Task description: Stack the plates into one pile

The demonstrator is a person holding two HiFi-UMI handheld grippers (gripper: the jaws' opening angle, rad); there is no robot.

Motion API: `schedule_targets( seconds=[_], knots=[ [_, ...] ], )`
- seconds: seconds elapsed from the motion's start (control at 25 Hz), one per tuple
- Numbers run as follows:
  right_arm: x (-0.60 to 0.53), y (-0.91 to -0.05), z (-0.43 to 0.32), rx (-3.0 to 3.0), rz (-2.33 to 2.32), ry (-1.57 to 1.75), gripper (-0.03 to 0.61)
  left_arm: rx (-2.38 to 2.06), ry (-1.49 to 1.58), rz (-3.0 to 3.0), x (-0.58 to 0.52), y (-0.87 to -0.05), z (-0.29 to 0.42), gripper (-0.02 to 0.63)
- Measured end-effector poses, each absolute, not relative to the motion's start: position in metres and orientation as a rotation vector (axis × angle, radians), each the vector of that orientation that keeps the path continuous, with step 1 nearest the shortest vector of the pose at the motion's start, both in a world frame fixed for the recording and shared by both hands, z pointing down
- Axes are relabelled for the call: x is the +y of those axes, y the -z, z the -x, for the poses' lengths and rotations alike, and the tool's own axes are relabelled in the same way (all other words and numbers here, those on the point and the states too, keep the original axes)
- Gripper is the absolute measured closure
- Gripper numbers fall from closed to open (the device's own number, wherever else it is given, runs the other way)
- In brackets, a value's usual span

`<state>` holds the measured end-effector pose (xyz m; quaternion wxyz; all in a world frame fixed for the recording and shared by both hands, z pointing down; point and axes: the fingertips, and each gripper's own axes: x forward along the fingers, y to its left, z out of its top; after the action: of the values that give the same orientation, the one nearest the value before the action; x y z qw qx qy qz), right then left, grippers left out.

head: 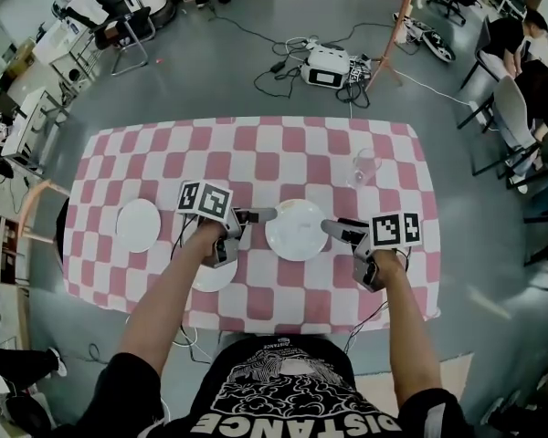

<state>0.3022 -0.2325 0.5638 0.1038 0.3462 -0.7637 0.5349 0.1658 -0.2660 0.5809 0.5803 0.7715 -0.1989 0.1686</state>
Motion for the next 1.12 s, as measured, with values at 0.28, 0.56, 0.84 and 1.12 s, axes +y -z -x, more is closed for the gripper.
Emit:
schedule_targets(
  seconds=[0.28,0.56,0.84,1.12],
  knots=[
    [-0.223,-0.586,-0.299,-2.182,-0.943,-1.642,0.298,-0.435,-0.449,-1.782,-0.26,-0.597,-0.168,0.318],
    [-0.216,-0.598,-0.297,-2.127,-0.876,-1.703,0.302,-0.42,-0.446,-1.766,-0.261,-0.603,-0.173,0.318],
    [-0.216,-0.602,-0.295,-2.106,-0.871,-1.752,0.33,-0.401,-0.466,-1.752,-0.261,-0.605,-0.175,0.339],
    [-0.217,-0.604,-0.286,-2.107,-0.872,-1.804,0.354,-0.391,-0.506,-1.77,-0.26,-0.607,-0.175,0.358]
  ],
)
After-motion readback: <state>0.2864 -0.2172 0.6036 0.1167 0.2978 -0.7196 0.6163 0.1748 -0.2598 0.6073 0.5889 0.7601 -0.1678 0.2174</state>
